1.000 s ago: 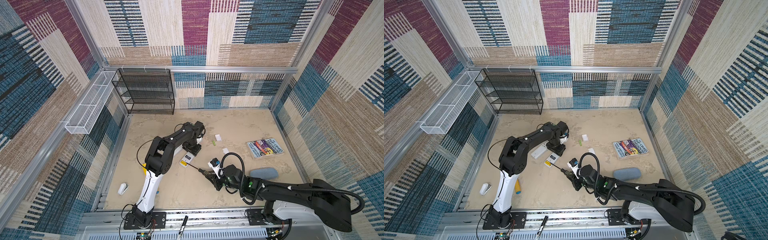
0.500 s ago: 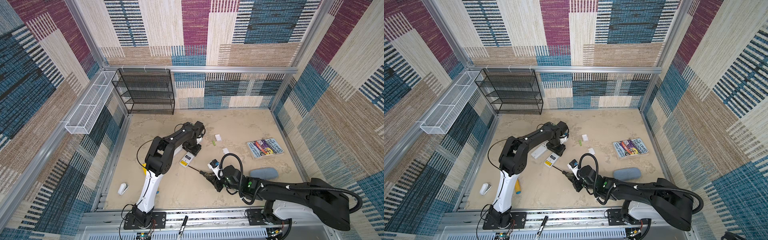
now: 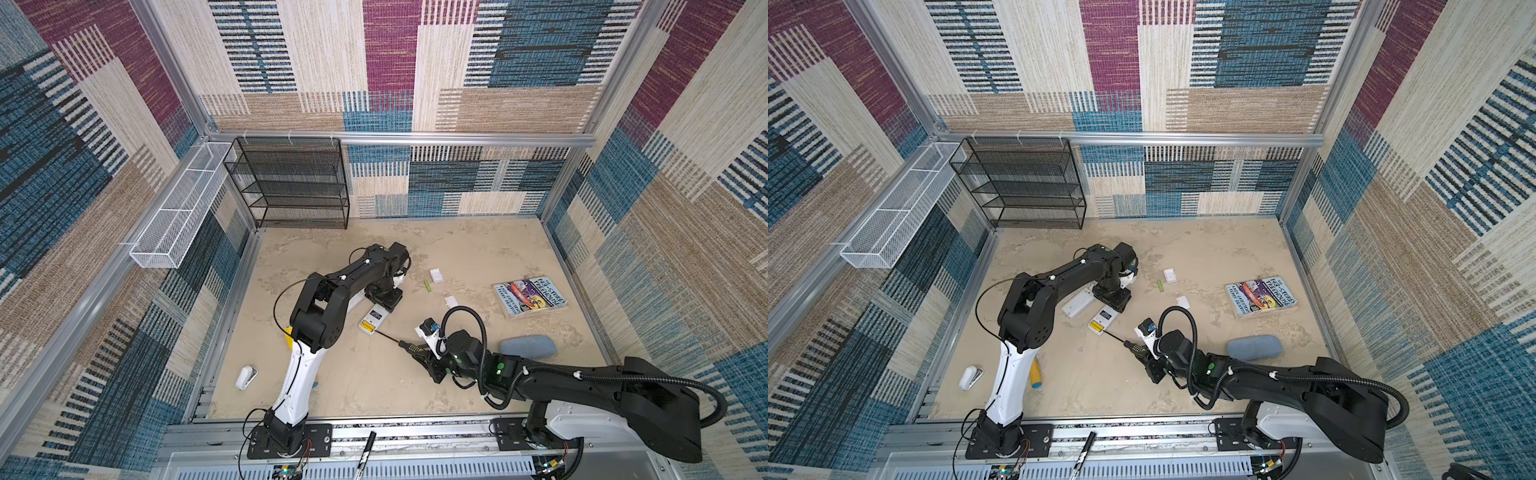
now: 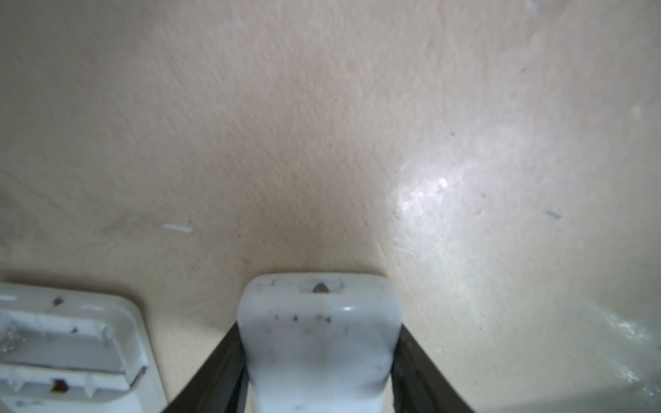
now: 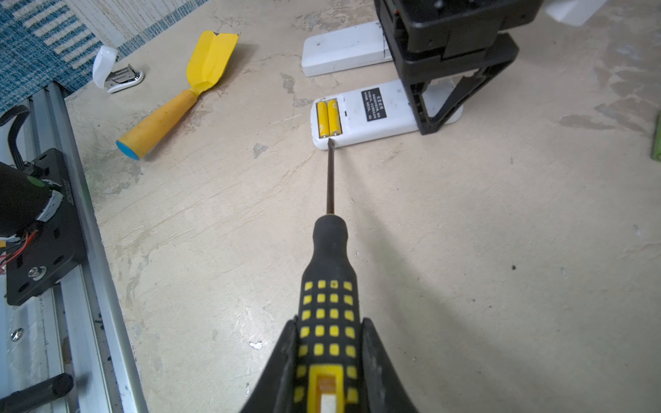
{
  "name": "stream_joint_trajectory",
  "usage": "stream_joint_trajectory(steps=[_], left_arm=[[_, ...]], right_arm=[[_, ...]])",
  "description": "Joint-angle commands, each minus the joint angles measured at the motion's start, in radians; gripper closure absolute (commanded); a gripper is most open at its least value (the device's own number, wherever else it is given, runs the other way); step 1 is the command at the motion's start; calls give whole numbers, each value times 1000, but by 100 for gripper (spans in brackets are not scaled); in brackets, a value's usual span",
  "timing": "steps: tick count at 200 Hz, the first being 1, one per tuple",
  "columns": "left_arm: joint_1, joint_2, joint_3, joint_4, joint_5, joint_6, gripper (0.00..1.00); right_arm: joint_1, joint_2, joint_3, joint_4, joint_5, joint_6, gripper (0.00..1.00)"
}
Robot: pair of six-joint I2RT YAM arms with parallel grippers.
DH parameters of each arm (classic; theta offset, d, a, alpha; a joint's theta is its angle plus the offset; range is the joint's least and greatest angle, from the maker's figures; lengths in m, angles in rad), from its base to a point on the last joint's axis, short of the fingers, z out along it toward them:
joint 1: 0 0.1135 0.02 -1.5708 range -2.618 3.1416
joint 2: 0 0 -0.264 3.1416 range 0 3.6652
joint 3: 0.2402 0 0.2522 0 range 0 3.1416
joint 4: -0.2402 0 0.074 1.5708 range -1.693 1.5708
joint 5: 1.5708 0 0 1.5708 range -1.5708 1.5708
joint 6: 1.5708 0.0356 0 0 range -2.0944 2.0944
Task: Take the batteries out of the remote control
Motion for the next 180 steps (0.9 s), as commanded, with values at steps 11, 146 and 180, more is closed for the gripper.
stream_joint_trajectory(steps=[11,146,180], left_arm=[[-5,94,-45,2,-51,16,67],[-5,96,-44,1,-49,19,67],[-5,93,-44,1,-51,22,67]], right_arm=[[1,8,7,37,9,-9,100],[1,12,29,18,15,-30,100],[1,22,34,22,22,-32,100]])
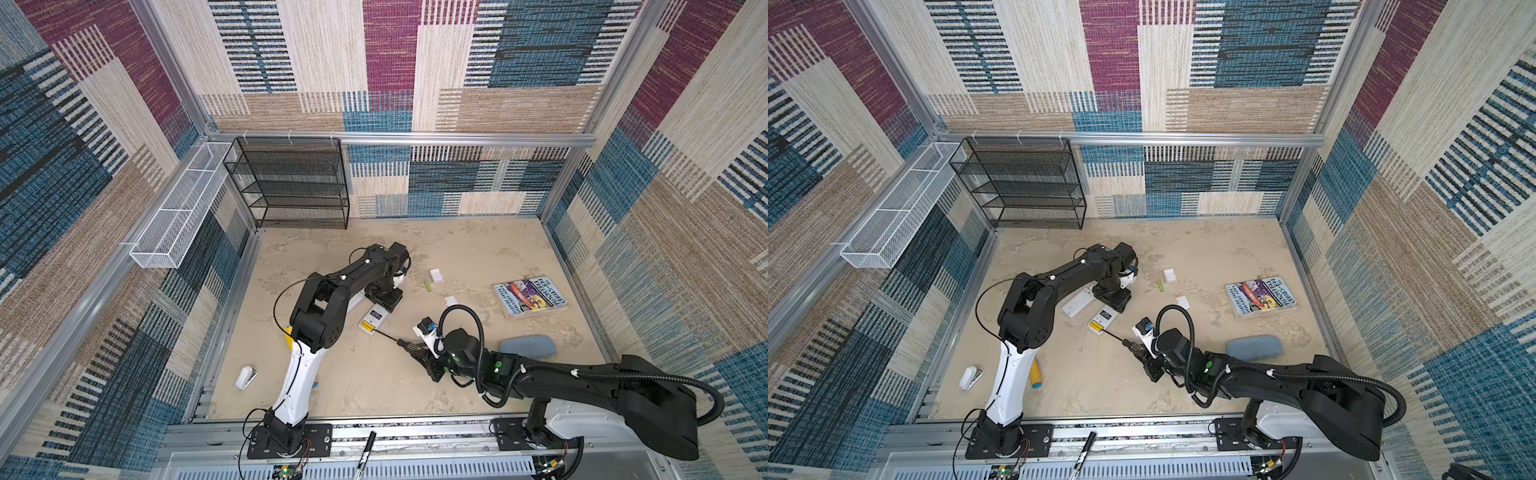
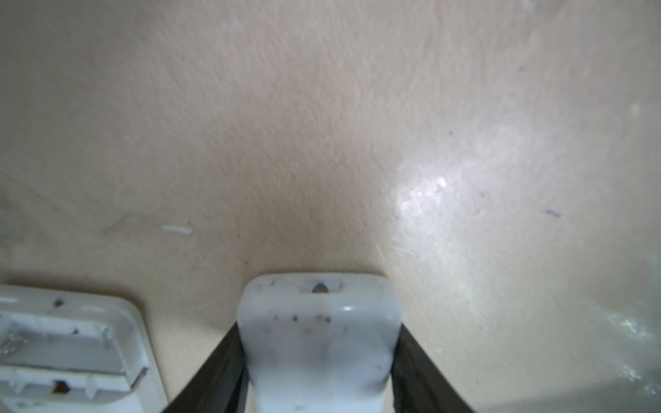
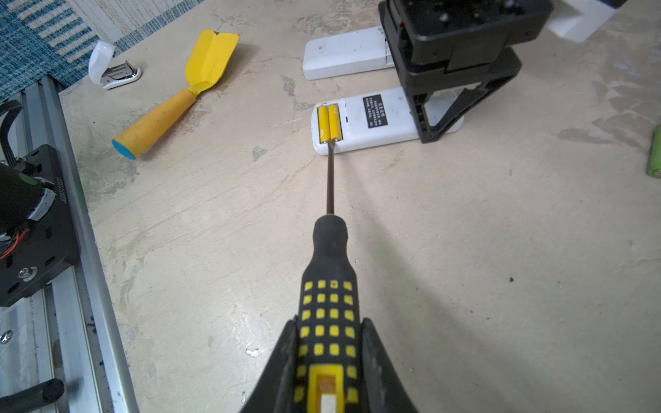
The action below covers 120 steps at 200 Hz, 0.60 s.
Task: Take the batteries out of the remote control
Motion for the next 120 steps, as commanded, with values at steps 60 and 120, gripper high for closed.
stream_joint_trajectory(steps=[60,120], left_arm=[[-5,93,-44,1,-46,13,68],[-5,99,-52,1,-23,6,68]], right_arm=[[2,19,-1,41,14,-7,100],[2,32,-47,188,24,-9,100]])
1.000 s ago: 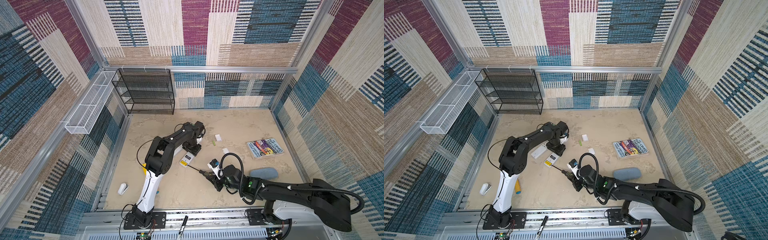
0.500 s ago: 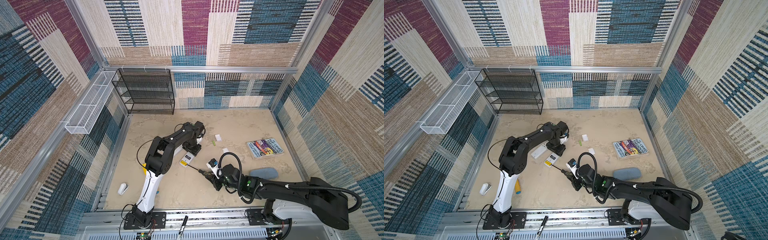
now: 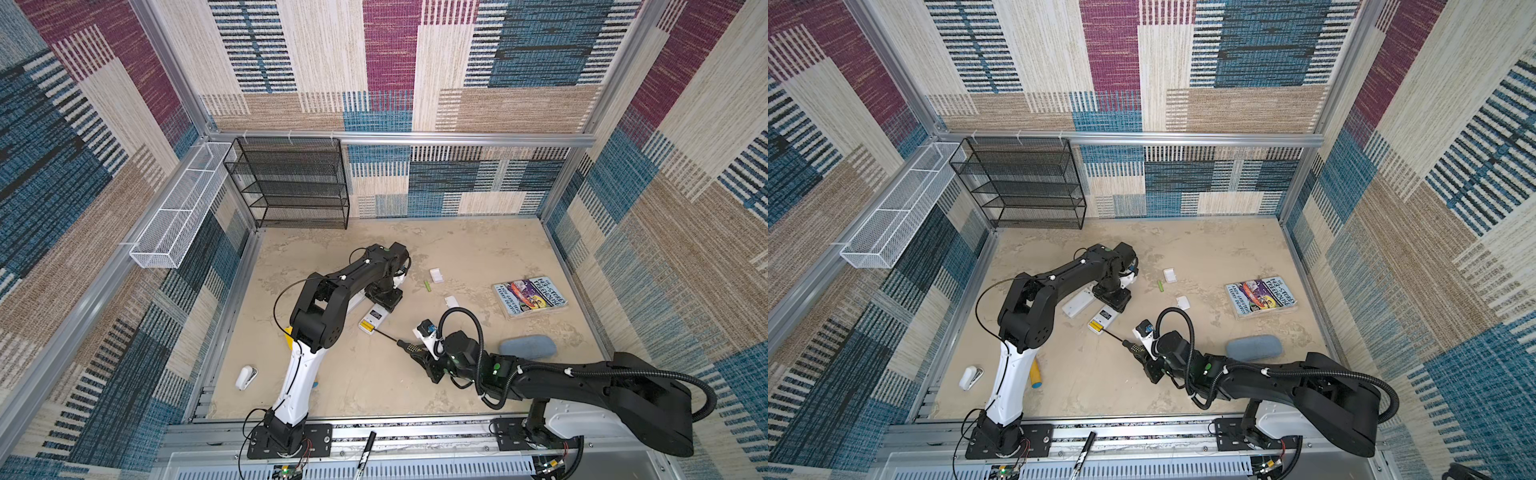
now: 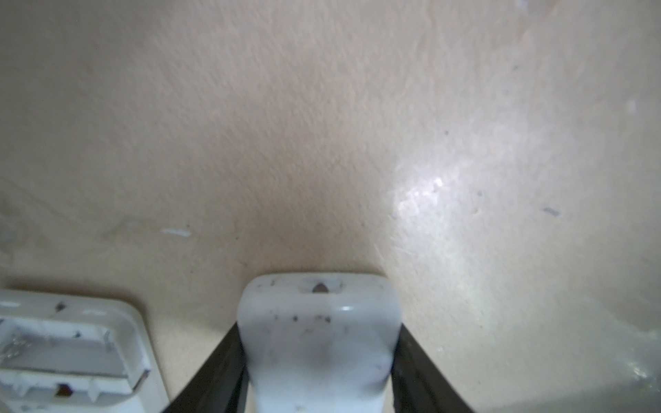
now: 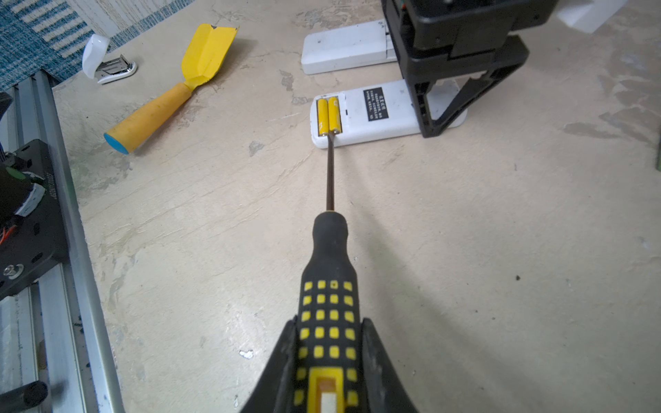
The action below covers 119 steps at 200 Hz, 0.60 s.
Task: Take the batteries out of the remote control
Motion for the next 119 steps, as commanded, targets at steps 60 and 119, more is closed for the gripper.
stream_joint_trajectory(steps=[60,119], left_arm=[[-6,110,-63,0,-16,-11,68],[-6,112,-61,-1,-21,-8,68]], right_arm=[[1,11,-5,171,37,-25,100],[0,14,-4,205,59,-24,100]])
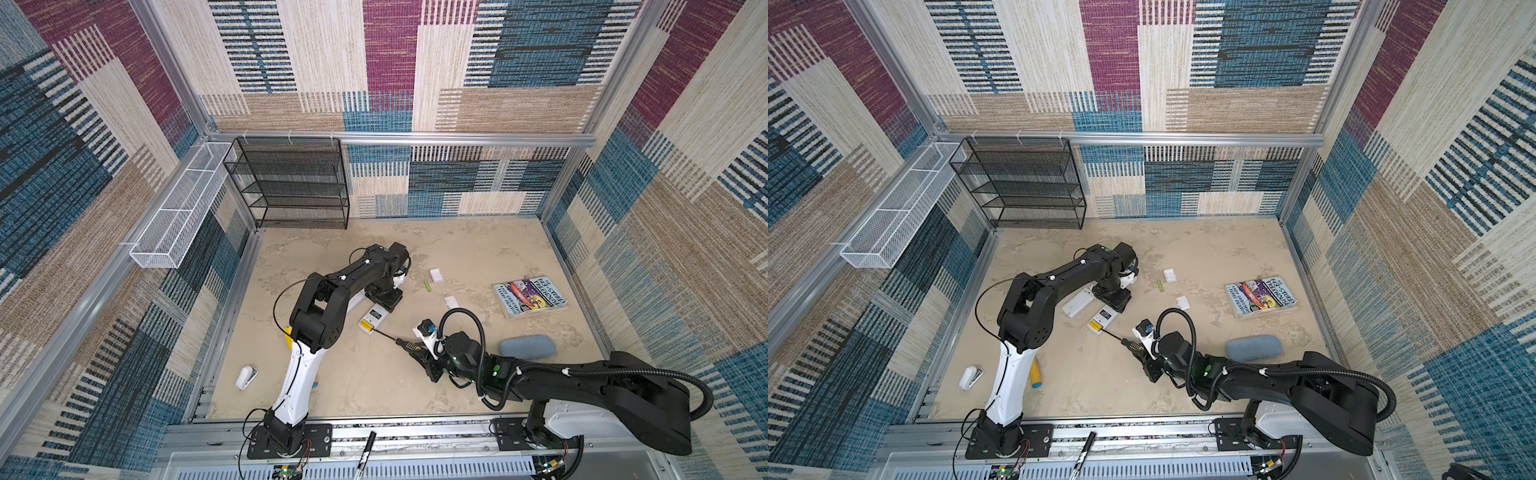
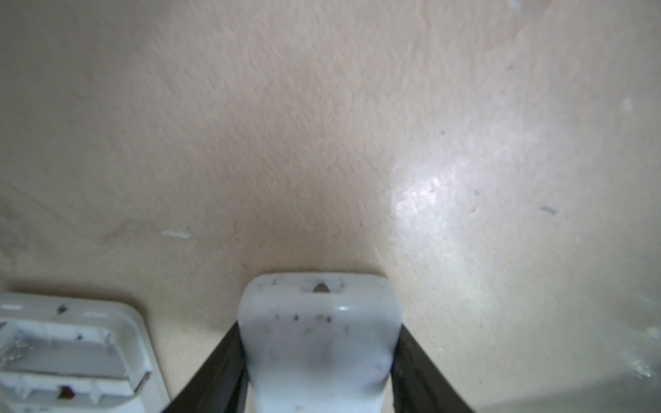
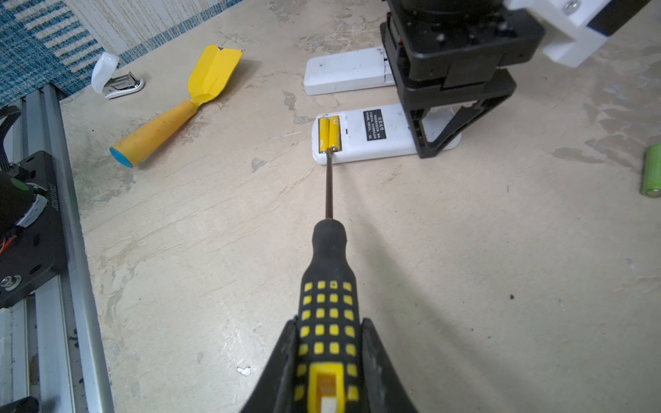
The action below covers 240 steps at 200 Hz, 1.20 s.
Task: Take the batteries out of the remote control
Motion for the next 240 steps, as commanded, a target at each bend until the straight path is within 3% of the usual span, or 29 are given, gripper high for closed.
stream_joint_trajectory(steps=[1,111,176,240], left_arm=[[-6,112,-54,-8,-22,-17,68],[-6,121,-38,-14,-1,-19,68],[-6,121,-43,-14,15,-26,68],[-6,121,-42,-14,27,-30,68]], right_arm=[[0,3,7,129,44,-2,100],[0,58,-79,152,22,58,100],[-1,182,-93,261,-5,60,100],[0,185,-109,347,24,23,100]])
